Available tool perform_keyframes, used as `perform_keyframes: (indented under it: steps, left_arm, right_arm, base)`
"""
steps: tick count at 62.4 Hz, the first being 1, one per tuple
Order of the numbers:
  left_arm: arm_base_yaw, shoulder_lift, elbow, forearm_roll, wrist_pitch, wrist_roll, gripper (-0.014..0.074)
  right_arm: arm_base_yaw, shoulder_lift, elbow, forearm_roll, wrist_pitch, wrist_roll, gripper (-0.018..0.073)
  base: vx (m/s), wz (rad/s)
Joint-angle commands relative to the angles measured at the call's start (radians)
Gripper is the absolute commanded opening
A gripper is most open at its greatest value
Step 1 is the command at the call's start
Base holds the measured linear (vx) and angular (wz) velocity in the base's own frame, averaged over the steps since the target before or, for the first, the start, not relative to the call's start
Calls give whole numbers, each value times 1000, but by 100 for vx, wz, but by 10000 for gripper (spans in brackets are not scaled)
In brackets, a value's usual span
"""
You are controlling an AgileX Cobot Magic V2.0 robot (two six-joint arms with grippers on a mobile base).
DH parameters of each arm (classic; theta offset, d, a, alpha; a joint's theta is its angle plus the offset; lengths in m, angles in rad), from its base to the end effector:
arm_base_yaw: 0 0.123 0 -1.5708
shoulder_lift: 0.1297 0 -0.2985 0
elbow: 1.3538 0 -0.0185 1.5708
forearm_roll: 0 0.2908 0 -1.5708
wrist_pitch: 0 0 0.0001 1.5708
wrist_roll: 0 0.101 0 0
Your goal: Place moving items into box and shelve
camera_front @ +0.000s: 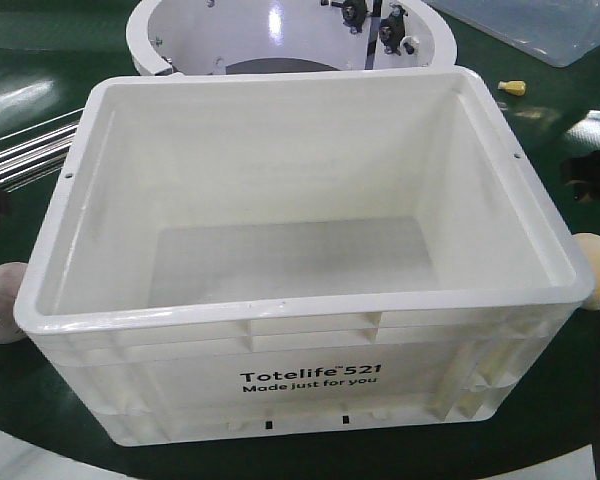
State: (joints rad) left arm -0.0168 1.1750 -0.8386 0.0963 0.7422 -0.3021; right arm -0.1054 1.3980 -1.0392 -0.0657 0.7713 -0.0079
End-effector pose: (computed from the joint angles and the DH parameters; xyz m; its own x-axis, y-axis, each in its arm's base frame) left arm 0.2633 0.0021 0.2730 -0.8088 -0.2149 -0.5474 -0.2097 0.9750 -0.0730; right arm 0.3208 -0.0386 0.2739 -0.8642 0.0362 -0.5018 0.0806 0.9945 -0.0672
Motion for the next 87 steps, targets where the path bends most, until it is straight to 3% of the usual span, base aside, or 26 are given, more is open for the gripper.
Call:
perform_keyframes:
  steps: [1, 8, 19, 73, 79, 87]
  left_arm:
    - [-2, -21, 25, -9, -108, -21, 512]
    - [-2, -21, 47, -30, -127, -11, 512]
    - [-2, -16, 44, -31, -142, -11, 512]
    - [-2, 279, 44, -27, -209, 41, 512]
    - [-2, 306, 44, -27, -202, 42, 495]
    - [-2, 346, 44, -27, -170, 42, 360]
  right_arm:
    - [-75, -23, 61, 4, -102, -42, 477]
    - [-143, -23, 149, 120, -198, -82, 477]
    - [-143, -20, 181, 209, -224, -202, 477]
    - [-143, 247, 181, 220, -346, -203, 475]
    - [-143, 265, 181, 220, -376, -203, 435]
    - [-143, 272, 181, 221, -395, -195, 256]
  base:
    - [0, 0]
    - [0, 0]
    - [0, 0]
    - [0, 0]
    - [0, 0]
    - [0, 0]
